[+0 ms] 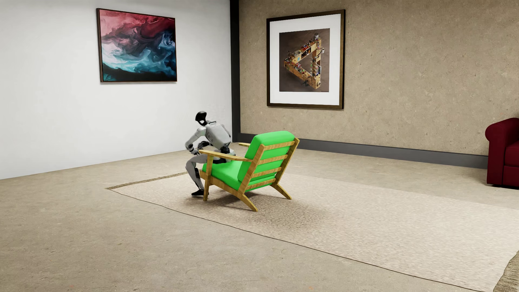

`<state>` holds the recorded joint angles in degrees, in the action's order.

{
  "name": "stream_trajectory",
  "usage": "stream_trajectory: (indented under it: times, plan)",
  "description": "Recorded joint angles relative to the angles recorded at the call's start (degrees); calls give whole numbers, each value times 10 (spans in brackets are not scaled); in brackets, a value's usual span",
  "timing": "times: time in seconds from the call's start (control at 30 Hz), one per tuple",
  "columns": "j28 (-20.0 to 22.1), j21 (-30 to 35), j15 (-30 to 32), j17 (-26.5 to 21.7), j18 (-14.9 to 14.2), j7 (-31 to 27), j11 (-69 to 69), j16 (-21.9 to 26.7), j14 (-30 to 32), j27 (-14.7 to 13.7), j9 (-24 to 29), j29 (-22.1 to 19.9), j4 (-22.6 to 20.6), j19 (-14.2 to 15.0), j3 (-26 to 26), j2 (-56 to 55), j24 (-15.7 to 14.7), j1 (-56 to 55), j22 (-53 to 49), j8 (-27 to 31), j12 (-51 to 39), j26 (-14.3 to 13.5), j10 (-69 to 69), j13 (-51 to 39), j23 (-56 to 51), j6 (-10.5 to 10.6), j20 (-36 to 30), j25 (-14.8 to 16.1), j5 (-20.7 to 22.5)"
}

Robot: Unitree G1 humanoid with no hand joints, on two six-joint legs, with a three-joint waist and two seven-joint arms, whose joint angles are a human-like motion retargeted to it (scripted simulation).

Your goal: Sit down on the green chair

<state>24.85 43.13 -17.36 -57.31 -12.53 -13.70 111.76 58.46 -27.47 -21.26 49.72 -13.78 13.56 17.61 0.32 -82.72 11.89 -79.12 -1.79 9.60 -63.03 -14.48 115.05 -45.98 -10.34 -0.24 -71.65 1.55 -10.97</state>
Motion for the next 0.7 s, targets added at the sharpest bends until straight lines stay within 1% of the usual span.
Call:
stream_trajectory:
  times: [0.07,0.1,0.17,0.2,0.23,0.27,0.3,0.33,0.37,0.4,0.43,0.47,0.5,0.53,0.57,0.6,0.63,0.67,0.7]
  plan:
    - [-34,-15,8,24,2,-1,16,-27,8,13,-10,34,0,-8,-1,22,8,21,33,0,52,7,14,21,31,-1,57,-15,1]
    - [-54,-24,14,38,2,2,17,-47,15,18,-16,50,2,-12,0,41,14,40,58,-1,86,9,15,39,54,-2,92,-24,-1]
    - [-96,-60,27,81,3,8,9,-101,28,25,-32,81,4,-17,0,84,30,84,122,-4,163,10,7,94,107,0,171,-50,-5]
    - [-108,-86,33,105,8,10,4,-132,35,30,-38,94,3,-18,1,104,36,100,155,-8,200,11,4,122,130,3,212,-62,-6]
    - [-114,-114,39,127,12,10,1,-163,42,37,-45,103,1,-20,3,120,37,113,184,-10,234,20,2,152,148,7,250,-71,-6]
    - [-109,-141,44,150,15,10,-2,-199,48,41,-52,102,-3,-21,4,135,37,126,215,-10,266,25,0,182,168,9,286,-75,-7]
    - [-96,-164,49,178,19,13,-6,-232,52,42,-61,88,-6,-25,5,149,27,141,245,-11,296,32,-4,211,194,9,322,-76,-5]
    - [-72,-186,53,205,22,15,-10,-266,56,46,-67,70,-9,-29,5,161,12,154,272,-12,324,40,-8,236,221,10,358,-73,-4]
    - [-39,-210,55,231,25,16,-11,-298,59,51,-76,47,-13,-33,5,171,-9,165,296,-12,351,51,-10,259,248,10,388,-64,-4]
    - [-28,-228,56,257,29,19,-10,-323,60,65,-84,24,-17,-38,4,179,-36,178,316,-12,374,69,-12,280,272,8,413,-52,-3]
    - [-35,-241,56,280,33,21,-9,-341,58,80,-94,7,-19,-43,4,186,-76,189,338,-12,394,75,-13,298,300,5,433,-29,-1]
    - [-46,-251,52,303,36,25,-7,-352,56,85,-102,-2,-20,-51,3,195,-104,202,369,-13,411,83,-13,312,339,2,449,0,1]
    - [-55,-261,47,320,36,25,-5,-355,58,83,-113,-14,-22,-57,3,202,-111,210,405,-14,429,83,-12,325,381,0,462,16,3]
    - [-78,-268,48,331,39,25,-1,-354,58,95,-123,-7,-26,-59,2,204,-107,217,446,-12,442,99,-12,333,427,-1,469,19,5]
    - [-132,-272,46,338,42,26,2,-348,57,115,-133,19,-29,-64,1,207,-111,224,494,-11,452,115,-12,338,478,-4,474,23,7]
    - [-197,-272,44,339,44,26,4,-341,57,137,-141,77,-32,-68,0,210,-105,229,542,-11,463,127,-12,339,535,-5,478,19,10]
    - [-242,-266,43,339,48,28,5,-335,57,150,-149,123,-35,-74,0,211,-79,233,582,-12,478,132,-12,340,589,-6,478,-7,13]
    - [-289,-257,43,340,50,28,6,-333,57,159,-154,180,-38,-78,-2,212,-50,237,610,-13,498,135,-13,344,632,-7,481,-45,15]
    - [-309,-249,44,342,51,27,6,-336,57,151,-159,213,-41,-80,-3,211,-18,239,631,-13,521,124,-13,351,666,-6,490,-82,18]
